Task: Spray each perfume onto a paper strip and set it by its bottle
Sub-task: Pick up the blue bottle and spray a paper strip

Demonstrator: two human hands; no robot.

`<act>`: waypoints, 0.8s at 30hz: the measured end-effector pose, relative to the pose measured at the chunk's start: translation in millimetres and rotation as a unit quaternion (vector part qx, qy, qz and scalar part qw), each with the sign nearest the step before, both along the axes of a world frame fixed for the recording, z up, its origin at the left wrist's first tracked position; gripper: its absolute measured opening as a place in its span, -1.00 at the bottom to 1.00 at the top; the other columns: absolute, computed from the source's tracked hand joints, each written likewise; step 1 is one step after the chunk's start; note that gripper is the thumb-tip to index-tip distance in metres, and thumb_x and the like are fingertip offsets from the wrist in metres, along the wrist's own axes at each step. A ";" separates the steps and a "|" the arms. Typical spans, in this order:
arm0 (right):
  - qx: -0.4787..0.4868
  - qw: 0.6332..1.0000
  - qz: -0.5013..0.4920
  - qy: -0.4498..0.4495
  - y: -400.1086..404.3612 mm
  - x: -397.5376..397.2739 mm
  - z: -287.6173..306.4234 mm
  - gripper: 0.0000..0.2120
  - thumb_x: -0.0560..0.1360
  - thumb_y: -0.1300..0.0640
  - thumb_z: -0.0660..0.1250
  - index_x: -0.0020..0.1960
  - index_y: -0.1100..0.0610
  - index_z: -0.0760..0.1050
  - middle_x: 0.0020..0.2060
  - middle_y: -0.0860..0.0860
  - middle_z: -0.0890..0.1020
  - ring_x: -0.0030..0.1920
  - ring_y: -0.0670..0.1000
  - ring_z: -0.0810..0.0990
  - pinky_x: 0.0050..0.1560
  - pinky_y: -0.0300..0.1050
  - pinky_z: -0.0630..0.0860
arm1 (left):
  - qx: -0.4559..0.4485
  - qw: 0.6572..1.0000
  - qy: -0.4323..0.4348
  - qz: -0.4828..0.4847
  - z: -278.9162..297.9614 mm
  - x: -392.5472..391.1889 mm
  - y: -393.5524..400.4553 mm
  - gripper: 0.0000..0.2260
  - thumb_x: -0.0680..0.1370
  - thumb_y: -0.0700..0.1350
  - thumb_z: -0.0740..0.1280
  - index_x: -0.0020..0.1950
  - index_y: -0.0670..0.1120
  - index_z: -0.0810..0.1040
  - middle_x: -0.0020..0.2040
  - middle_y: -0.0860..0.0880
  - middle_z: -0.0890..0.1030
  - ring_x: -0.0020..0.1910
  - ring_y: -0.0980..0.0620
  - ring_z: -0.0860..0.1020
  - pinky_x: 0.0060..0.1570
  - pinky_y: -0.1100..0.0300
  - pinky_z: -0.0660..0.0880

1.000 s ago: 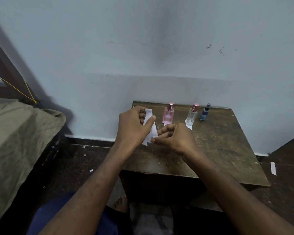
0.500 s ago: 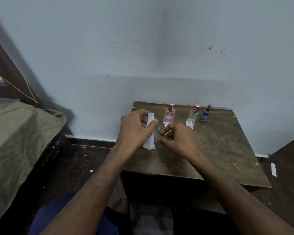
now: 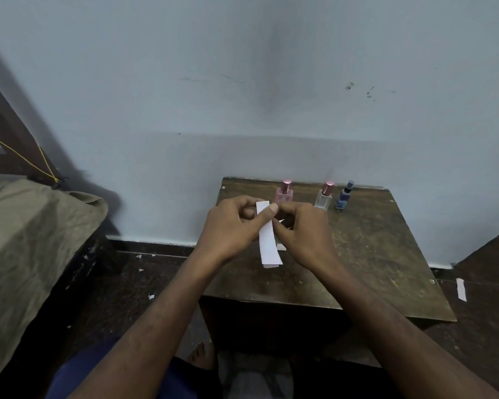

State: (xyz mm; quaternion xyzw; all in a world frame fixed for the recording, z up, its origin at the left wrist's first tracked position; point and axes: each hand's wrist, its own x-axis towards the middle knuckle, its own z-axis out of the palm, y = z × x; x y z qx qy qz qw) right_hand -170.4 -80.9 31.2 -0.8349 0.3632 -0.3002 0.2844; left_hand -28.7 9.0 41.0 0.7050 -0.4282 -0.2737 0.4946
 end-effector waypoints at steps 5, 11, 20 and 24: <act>-0.036 0.999 -0.008 -0.022 1.8 -2.1 5.6 -0.94 0.56 0.16 0.50 -0.06 0.09 0.77 -0.29 -0.13 0.71 -0.27 -0.18 0.65 -0.28 -0.43 0.47 | -0.060 0.995 0.082 -0.002 4.2 5.5 2.1 -0.77 0.58 0.00 0.51 0.22 0.03 0.73 -0.11 -0.03 0.76 0.01 -0.05 0.76 0.19 -0.16 0.66; 0.084 0.993 -0.083 0.027 -16.7 -22.1 12.2 -0.92 0.59 0.11 0.50 -0.05 0.09 0.74 -0.35 -0.12 0.66 -0.40 -0.24 0.58 -0.37 -0.47 0.38 | -0.102 0.989 0.101 0.017 13.8 7.3 7.5 -0.76 0.58 -0.05 0.53 0.25 0.03 0.73 -0.11 -0.05 0.76 0.02 0.00 0.76 0.20 -0.08 0.67; 0.238 0.970 -0.052 0.026 -25.3 -55.3 29.4 -0.97 0.62 0.13 0.44 0.05 0.01 0.63 -0.16 -0.01 0.78 -0.36 -0.01 0.73 -0.43 -0.20 0.44 | 0.114 0.982 -0.149 0.021 -17.5 26.9 -21.0 -0.89 0.62 0.04 0.44 0.00 0.01 0.67 -0.16 0.13 0.63 -0.15 0.17 0.60 -0.19 0.29 0.50; 0.254 0.958 -0.089 0.098 -53.8 -79.0 25.1 -0.94 0.61 0.12 0.47 0.07 0.05 0.62 -0.09 -0.01 0.75 -0.36 -0.05 0.72 -0.42 -0.19 0.48 | 0.188 0.972 -0.142 -0.001 -32.7 32.3 -32.0 -0.91 0.61 0.07 0.43 -0.07 0.11 0.62 -0.07 0.12 0.64 -0.02 0.05 0.63 0.08 0.01 0.65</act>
